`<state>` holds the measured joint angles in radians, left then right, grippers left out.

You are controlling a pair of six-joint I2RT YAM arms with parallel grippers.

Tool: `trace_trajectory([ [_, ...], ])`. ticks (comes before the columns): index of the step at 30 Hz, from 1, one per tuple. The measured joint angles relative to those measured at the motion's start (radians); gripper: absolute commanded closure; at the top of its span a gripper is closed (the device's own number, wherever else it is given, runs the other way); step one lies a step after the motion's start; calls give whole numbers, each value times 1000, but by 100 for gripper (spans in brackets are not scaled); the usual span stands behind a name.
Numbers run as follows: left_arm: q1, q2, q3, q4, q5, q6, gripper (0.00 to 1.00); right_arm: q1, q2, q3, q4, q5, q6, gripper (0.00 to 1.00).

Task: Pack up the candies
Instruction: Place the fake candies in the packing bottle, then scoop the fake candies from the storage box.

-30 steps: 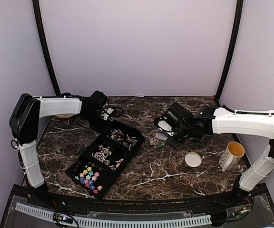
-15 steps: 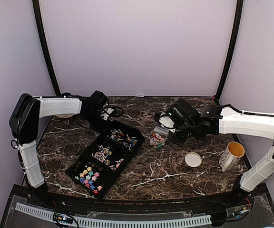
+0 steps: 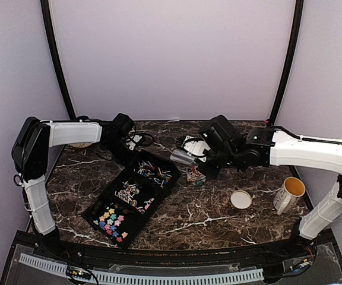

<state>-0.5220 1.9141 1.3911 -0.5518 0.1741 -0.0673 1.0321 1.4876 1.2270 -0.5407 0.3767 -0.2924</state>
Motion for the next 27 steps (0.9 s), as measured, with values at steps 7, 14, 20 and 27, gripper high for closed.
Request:
trace_trajectory([
  [7, 0, 0, 0, 0, 1, 0, 100, 30, 188, 208, -134, -20, -2, 100],
  [14, 0, -2, 0, 0, 2, 0, 100, 62, 308, 308, -270, -37, -1, 100],
  [20, 0, -2, 0, 1, 1, 0, 100, 70, 394, 446, -364, -35, 13, 100],
  [27, -3, -2, -1, 0, -12, 0, 100, 76, 508, 558, -458, -3, 36, 100],
])
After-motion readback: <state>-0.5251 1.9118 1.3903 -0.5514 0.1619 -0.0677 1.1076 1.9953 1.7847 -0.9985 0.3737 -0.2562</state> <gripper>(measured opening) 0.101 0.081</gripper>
